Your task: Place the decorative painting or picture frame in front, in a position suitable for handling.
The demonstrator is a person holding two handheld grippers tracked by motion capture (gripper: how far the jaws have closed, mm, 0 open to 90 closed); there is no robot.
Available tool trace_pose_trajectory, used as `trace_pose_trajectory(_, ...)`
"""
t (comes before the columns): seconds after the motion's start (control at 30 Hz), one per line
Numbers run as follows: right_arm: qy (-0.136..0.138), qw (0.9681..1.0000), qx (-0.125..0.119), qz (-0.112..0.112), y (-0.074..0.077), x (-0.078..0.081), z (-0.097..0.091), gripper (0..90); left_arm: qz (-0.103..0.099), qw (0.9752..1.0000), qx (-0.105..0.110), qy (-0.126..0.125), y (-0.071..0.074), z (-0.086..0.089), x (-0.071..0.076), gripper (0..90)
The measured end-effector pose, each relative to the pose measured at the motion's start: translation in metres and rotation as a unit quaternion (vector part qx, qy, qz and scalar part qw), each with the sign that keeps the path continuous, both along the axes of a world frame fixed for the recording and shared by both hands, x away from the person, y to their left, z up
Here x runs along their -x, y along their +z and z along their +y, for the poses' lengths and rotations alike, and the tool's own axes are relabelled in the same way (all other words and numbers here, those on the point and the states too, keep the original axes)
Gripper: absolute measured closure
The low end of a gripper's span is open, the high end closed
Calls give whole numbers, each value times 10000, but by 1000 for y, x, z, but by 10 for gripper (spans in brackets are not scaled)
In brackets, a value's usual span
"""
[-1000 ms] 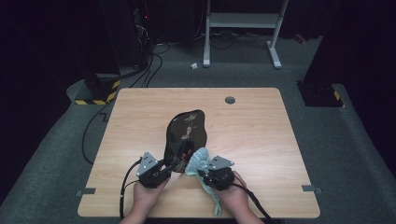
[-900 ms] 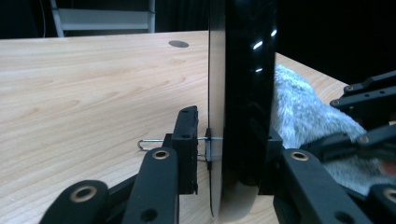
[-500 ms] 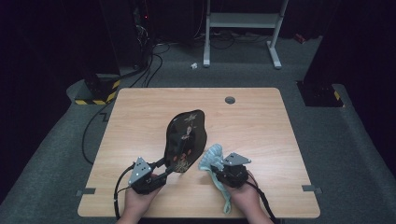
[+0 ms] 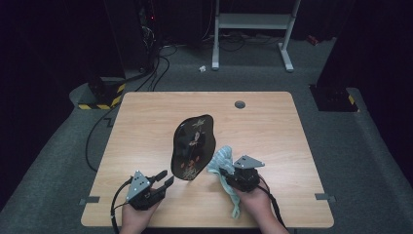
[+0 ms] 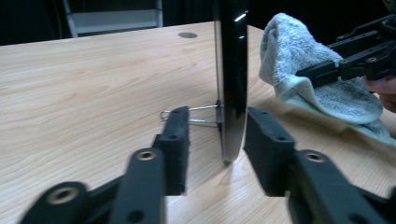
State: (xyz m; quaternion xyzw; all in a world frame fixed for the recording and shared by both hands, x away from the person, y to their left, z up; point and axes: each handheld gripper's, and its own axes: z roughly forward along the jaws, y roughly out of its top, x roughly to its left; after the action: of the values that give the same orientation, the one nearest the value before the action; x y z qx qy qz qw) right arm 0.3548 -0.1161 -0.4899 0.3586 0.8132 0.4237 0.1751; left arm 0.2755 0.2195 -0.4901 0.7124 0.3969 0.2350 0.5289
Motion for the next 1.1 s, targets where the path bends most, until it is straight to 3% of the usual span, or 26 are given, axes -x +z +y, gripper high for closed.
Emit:
trace_pose_trajectory(0.17,28,10000,-35,2,0,-1,1,606,-47,9998,197,63,11,8,2,662)
trace_pose_trajectory(0.27,64,10000,-24,-21,0,0,2,606,-100,9998,169,44,18,5,-1,655)
trace_pose_trajectory(0.5,185,9996,9,-204,5,8,8,608,-257,9991,337,-16,41,-6,-16,619)
trace_pose_trajectory(0.8,413,9987,-14,-299,9,17,20,608,-437,9989,142,-126,89,-30,-45,606)
trace_pose_trajectory(0.93,509,9982,-40,-311,11,21,26,607,-343,9992,153,-120,96,-38,-57,619)
trace_pose_trajectory(1.1,655,9972,-79,-358,14,25,33,607,-324,9989,315,-113,99,-39,-65,651)
